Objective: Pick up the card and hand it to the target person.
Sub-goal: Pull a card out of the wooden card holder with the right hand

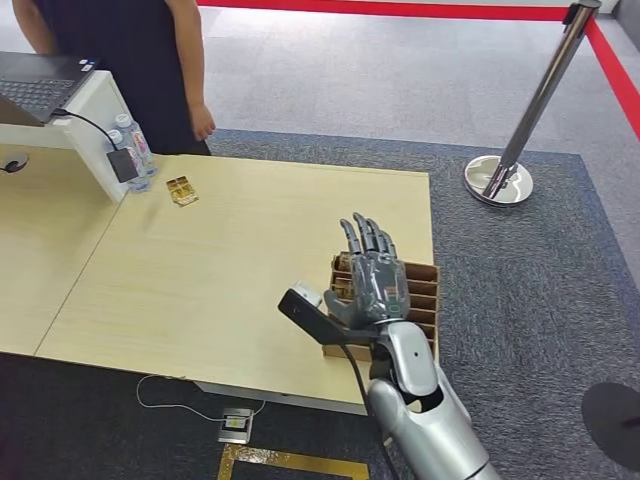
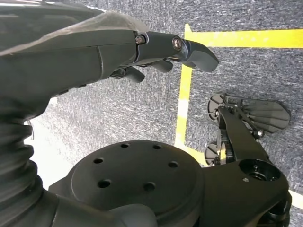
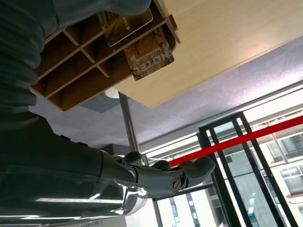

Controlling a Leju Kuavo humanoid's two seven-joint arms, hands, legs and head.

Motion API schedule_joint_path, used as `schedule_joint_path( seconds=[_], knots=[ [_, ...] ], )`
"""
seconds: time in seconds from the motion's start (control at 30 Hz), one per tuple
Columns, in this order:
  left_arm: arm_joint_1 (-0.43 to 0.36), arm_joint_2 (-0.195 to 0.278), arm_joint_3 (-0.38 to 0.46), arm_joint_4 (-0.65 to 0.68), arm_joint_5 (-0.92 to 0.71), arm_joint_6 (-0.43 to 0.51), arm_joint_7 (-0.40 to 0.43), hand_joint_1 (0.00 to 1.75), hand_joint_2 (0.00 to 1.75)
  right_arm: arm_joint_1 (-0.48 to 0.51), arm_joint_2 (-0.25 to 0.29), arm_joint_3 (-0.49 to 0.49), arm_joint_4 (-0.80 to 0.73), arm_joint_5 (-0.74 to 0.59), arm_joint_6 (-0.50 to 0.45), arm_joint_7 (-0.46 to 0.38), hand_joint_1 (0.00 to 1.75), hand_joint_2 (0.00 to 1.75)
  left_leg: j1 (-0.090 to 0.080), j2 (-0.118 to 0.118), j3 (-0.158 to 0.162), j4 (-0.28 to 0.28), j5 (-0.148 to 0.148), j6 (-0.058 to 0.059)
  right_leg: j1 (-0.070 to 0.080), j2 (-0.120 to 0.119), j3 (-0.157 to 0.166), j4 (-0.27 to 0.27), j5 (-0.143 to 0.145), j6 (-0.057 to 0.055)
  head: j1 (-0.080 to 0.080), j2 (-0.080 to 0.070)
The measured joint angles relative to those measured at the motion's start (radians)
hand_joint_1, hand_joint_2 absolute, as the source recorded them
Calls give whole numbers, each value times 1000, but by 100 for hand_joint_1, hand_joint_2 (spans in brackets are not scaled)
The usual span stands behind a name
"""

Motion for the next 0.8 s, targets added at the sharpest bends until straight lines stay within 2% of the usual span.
schedule_joint_path(
  seconds=[0.07, 0.1, 0.2, 0.3, 0.43, 0.67, 0.8],
  knots=[
    [0, 0, -1, 0, -4, 0, 0, 0, 175, -7, 10, -1, 21, -15, 0, 1, 122, 175, 0, 0, 0, 0, 0, 0, 0, 0, 0, 0, 0, 0, 0, 0],
    [0, 0, -2, 0, -6, 0, 0, 0, 175, -11, 15, -2, 32, -21, 0, 3, 127, 175, 0, 0, 0, 0, 0, 0, 0, 0, 0, 0, 0, 0, 0, 0],
    [0, 2, -6, 0, -13, -2, 0, 0, 175, -19, 27, -12, 63, -34, -3, 9, 110, 175, 0, 0, 0, 0, 0, 0, 0, 0, 0, 0, 0, 0, 0, 0],
    [0, 3, -8, 0, -15, -4, 4, 0, 175, -24, 34, -22, 94, -35, -5, 10, 111, 175, 0, 0, 0, 0, 0, 0, 0, 0, 0, 0, 0, 0, 0, 0],
    [0, 6, -8, 0, -15, -3, 11, 0, 175, -28, 42, -33, 130, -24, -5, 14, 103, 175, 0, 0, 0, 0, 0, 0, 0, 0, 0, 0, 0, 0, 0, 0],
    [1, 7, -8, 0, -14, 0, 14, 0, 175, -27, 45, -47, 150, -7, -2, 25, 79, 175, 0, 0, 0, 0, 0, 0, 0, 0, 0, 0, 0, 0, 0, 0],
    [1, 7, -8, 0, -14, 1, 15, 0, 175, -27, 45, -52, 150, -2, 1, 28, 75, 175, 0, 0, 0, 0, 0, 0, 0, 0, 0, 0, 0, 0, 0, 0]
  ],
)
